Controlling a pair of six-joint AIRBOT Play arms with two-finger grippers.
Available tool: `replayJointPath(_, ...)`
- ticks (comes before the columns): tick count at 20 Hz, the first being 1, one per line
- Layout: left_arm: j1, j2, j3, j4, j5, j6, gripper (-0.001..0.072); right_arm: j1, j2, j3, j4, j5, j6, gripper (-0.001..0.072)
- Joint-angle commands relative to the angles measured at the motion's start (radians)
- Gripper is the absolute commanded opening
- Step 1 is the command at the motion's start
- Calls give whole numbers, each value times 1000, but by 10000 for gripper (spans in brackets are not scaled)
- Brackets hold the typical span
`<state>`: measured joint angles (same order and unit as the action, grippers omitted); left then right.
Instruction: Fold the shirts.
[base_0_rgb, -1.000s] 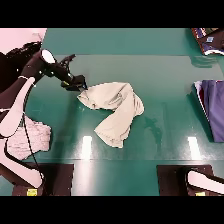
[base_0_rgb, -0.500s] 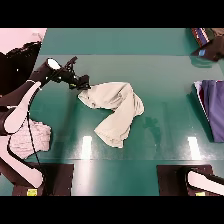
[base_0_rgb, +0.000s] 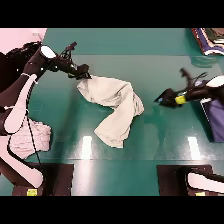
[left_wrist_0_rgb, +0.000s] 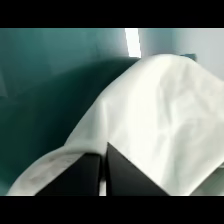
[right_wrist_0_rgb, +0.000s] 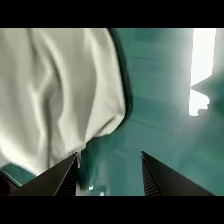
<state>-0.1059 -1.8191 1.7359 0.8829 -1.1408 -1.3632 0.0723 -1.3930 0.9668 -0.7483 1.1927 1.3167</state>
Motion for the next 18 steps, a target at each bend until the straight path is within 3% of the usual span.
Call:
replayJointPath(1, 1, -1, 57, 1, -30, 10, 25, 76, -114, -87, 129, -151, -25, 440)
replayJointPath(6, 1, 3, 68, 2, -35, 10, 25, 180, -220, 35, 128, -165, -24, 435)
replayJointPath(7, 1, 3, 69, 4, -45, 10, 25, 193, -230, 56, 125, -166, -25, 372)
replayJointPath(9, 1, 10, 71, 11, -62, 11, 23, 206, -234, 87, 116, -183, -46, 20)
replayJointPath(12, 1, 100, 73, 108, -24, 13, 23, 185, -188, 155, 87, -198, -58, 21)
replayJointPath(15, 1, 252, 133, 209, 3, 70, 24, 128, -54, 314, 0, -196, -57, 21)
replayJointPath(18, 0, 421, 241, 209, 35, 95, 24, 74, 89, 533, -57, -185, -57, 21)
